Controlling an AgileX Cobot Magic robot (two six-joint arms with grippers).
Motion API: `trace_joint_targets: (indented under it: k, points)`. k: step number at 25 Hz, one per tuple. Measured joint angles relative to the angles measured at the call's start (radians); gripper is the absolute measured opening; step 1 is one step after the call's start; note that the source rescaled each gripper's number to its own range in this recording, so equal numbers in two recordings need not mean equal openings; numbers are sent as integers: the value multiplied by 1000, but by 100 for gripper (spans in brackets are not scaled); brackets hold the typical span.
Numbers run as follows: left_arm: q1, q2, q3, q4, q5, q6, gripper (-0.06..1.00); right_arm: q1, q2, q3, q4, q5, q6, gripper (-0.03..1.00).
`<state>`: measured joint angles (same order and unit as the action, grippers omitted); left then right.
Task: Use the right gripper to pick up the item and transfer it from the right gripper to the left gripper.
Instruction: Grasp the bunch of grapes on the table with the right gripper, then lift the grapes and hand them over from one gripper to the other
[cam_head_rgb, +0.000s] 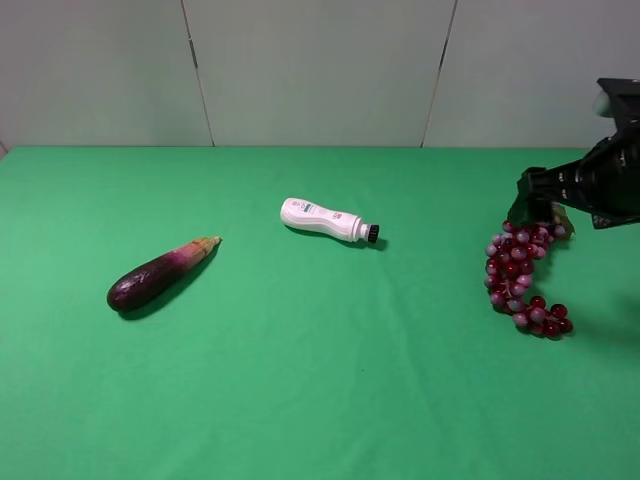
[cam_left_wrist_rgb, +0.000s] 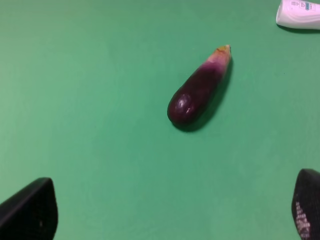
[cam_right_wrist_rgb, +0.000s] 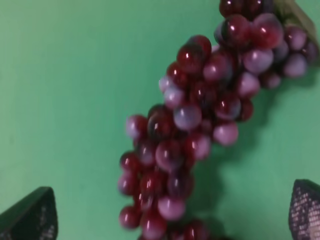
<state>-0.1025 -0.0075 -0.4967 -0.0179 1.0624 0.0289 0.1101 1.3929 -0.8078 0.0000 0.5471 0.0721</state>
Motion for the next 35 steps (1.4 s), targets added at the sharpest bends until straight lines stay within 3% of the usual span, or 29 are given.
trace_joint_targets:
  k: [13,26,27,29,31,32,35]
  points:
    - [0,0,0,0,0,0,95,0,291,-55,-14,-152,28,100]
    - [0,0,0,0,0,0,95,0,406,-56,-79,-177,81,100]
    - [0,0,0,0,0,0,95,0,406,-56,-79,-177,83,97]
    - [0,0,0,0,0,0,95,0,406,-56,-82,-173,90,70]
    - [0,0,0,0,0,0,95,0,406,-57,-83,-147,92,15]
    - [0,0,0,0,0,0,95,0,406,-57,-87,-139,96,4]
    - [0,0,0,0,0,0,95,1,405,-57,-106,-126,103,3]
